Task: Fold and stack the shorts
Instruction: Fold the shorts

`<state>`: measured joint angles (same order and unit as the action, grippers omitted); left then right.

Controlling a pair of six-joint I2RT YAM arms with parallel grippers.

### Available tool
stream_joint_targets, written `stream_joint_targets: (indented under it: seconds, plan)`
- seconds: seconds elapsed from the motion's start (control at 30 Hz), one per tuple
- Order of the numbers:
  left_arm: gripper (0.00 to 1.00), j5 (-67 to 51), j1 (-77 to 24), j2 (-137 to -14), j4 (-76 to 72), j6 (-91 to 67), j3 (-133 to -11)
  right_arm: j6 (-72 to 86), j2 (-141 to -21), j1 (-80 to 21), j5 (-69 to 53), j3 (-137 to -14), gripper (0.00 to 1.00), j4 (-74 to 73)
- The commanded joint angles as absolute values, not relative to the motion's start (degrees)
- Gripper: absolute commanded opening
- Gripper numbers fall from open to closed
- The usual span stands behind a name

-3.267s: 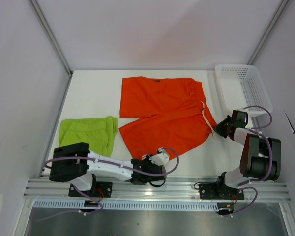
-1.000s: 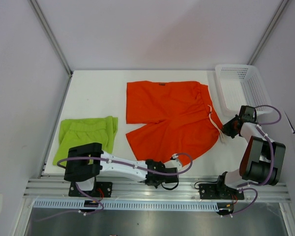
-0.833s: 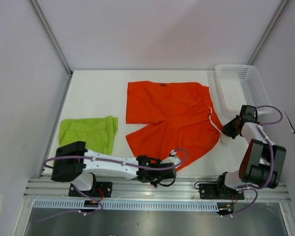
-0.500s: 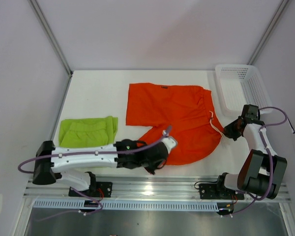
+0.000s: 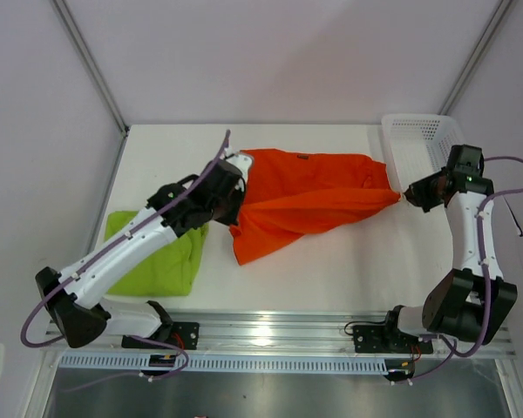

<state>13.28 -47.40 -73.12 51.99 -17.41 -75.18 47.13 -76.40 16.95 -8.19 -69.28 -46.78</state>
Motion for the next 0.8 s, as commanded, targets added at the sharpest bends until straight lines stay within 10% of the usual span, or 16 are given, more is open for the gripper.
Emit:
stream_joint_targets:
  seconds: [0.0, 0.77]
  plan:
    - [0.00, 15.20, -41.23, -74.17, 53.00, -11.61, -82.87, 53.07, -80.93, 15.65, -10.10, -75.84, 0.00, -46.93]
    - [0.00, 22.85, -29.09, -99.04, 49.92, -8.09, -114.14, 61.96, -103.44, 9.93, -11.34, -95.96, 0.00, -40.34]
